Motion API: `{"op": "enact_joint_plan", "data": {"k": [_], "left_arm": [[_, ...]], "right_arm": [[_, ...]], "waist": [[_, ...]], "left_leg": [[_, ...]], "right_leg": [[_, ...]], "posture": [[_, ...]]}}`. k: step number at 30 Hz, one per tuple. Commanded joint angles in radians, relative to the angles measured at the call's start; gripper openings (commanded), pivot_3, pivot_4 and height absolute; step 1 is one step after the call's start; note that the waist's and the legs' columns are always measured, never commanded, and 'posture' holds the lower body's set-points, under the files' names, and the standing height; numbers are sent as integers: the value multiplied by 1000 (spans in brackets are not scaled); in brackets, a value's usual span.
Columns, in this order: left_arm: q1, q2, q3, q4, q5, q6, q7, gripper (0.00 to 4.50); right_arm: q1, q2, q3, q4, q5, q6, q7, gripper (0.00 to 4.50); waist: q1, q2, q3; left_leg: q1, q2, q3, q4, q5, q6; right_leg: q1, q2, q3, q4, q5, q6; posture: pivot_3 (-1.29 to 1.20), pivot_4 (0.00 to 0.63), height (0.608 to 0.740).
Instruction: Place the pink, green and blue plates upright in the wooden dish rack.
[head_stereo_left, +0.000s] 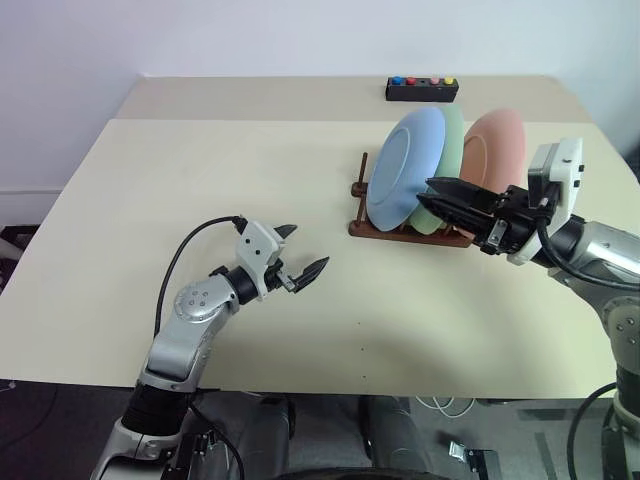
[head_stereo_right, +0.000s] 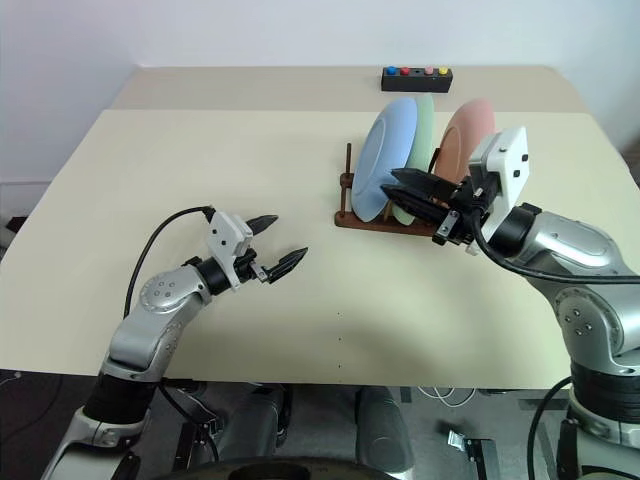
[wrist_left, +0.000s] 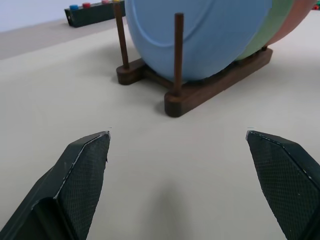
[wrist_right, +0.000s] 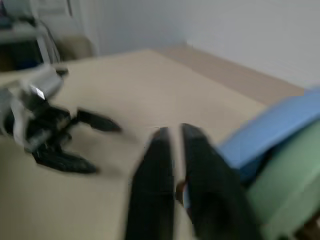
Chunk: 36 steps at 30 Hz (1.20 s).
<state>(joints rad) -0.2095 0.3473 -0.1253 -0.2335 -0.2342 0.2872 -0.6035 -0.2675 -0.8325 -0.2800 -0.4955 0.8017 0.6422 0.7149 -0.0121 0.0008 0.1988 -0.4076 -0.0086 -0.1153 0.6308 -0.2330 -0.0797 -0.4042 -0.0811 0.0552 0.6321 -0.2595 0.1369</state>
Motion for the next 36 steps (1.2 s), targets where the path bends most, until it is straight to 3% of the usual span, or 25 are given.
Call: {"op": "enact_joint_plan", "data": {"k": [1,4,18,36], "left_arm": [[-5,1,11,-34,-3,-17,2,4500],[-14,-1,7,-24,-3,-18,-3,4500],[-6,-4,5,-36,-10,-20,-12,4500],[-4,-3,5,-36,-6,-20,-6,4500]], "right_arm": [[22,-43,-7,-35,-97,-59,9,61],[36,-55,34,-36,-202,-115,6,61],[-63,-5,161,20,-382,-118,-67,61],[-99,20,188,17,-447,-118,-50,61]], "waist": [[0,0,0],[-1,0,0],[-2,0,0],[-2,0,0]], "left_leg": [[0,0,0,0,0,0],[0,0,0,0,0,0],[0,0,0,0,0,0],[0,0,0,0,0,0]], "right_leg": [[0,0,0,0,0,0],[0,0,0,0,0,0],[0,0,0,0,0,0],[0,0,0,0,0,0]], "posture": [[0,150,734],[0,150,734],[0,150,734],[0,150,734]]}}
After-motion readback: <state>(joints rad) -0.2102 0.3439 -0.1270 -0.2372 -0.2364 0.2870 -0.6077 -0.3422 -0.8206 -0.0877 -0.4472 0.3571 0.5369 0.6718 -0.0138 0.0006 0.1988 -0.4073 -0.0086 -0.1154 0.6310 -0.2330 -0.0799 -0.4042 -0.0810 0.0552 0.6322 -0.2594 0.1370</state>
